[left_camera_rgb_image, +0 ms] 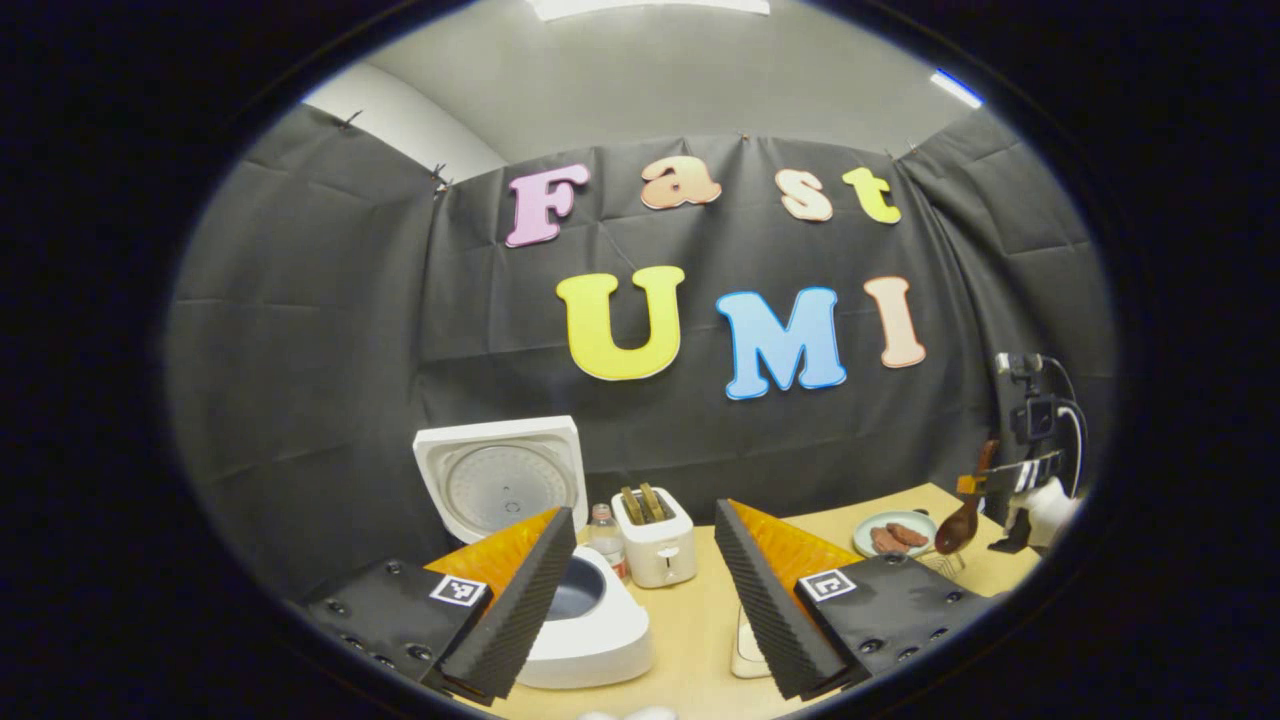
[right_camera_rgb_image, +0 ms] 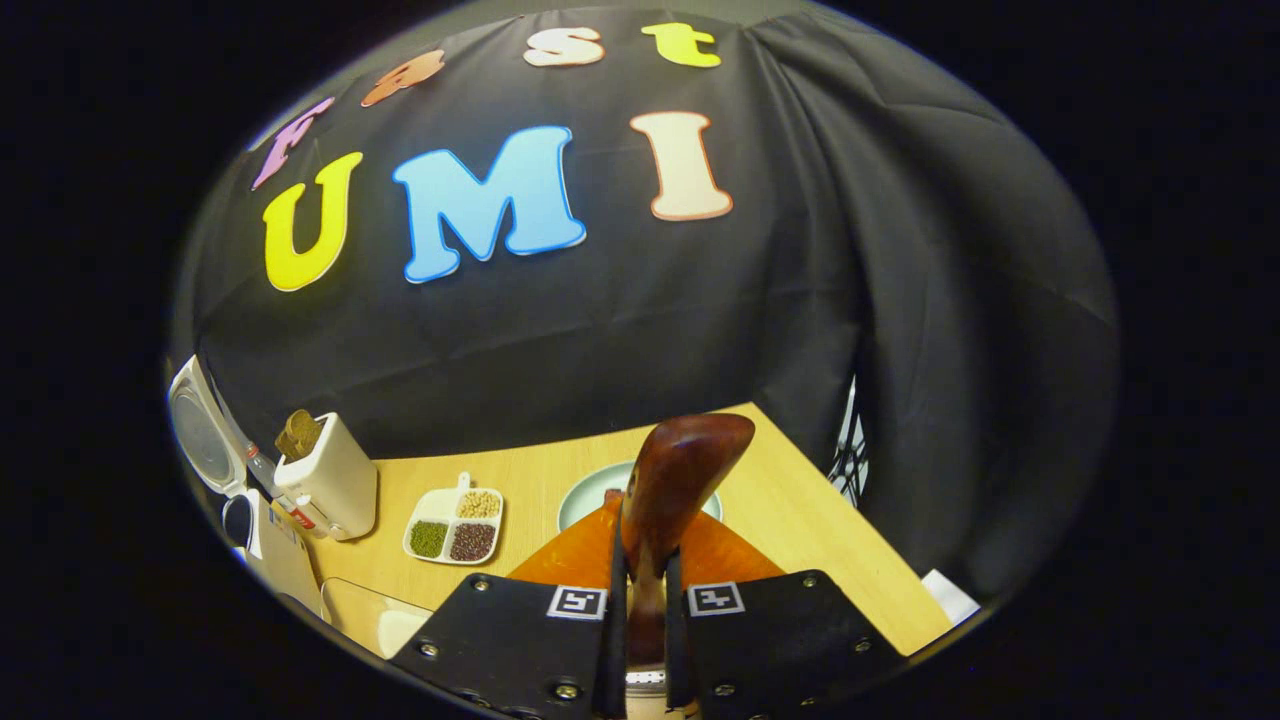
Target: Close the left gripper, press the button to open the rice cooker; take a wooden spoon from the chopstick holder with the right hand, scoop a spoonful of rice and pour it into the rice cooker, then put the wooden spoon back into the chopstick holder.
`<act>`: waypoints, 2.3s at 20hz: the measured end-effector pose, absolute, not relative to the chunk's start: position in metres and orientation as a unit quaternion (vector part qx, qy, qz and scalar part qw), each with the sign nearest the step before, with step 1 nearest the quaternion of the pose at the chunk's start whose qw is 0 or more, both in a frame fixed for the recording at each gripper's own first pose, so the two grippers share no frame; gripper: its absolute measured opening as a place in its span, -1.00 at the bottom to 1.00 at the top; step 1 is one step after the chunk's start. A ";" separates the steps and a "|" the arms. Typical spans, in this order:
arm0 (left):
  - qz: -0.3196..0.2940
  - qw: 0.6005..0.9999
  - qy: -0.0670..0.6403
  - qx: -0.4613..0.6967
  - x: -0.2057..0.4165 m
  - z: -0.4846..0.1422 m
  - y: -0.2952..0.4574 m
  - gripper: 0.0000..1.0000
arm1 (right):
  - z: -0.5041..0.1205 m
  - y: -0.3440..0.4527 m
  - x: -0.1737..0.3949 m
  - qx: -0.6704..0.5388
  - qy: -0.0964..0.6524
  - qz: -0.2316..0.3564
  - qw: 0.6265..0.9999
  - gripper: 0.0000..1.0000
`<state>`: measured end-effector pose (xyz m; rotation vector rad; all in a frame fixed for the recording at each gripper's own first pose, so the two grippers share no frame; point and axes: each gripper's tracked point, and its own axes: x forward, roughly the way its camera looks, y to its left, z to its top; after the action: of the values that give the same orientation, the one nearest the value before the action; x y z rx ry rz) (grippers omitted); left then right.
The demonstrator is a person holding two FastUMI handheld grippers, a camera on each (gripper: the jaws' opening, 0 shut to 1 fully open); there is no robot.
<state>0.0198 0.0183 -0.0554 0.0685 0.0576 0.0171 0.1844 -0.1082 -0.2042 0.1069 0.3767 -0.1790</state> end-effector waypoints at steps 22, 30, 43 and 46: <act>0.029 0.999 0.031 0.024 -0.008 -0.071 0.065 0.98 | -0.248 0.144 0.135 -0.270 0.164 0.101 0.943 -0.70; 0.025 0.999 0.037 0.031 -0.016 -0.077 0.060 0.98 | -0.314 0.137 0.127 -0.323 0.204 0.103 0.918 -0.69; 0.033 0.998 0.045 0.041 -0.026 -0.084 0.075 0.99 | -0.358 0.170 0.112 -0.304 0.231 0.128 0.915 -0.69; 0.034 0.997 0.050 0.044 -0.027 -0.089 0.080 0.99 | -0.362 0.177 0.110 -0.278 0.242 0.125 0.921 -0.69</act>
<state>-0.0267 0.0803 -0.0888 0.0890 0.1005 0.0686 0.1100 0.1772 -0.3615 -0.5720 0.4971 0.2574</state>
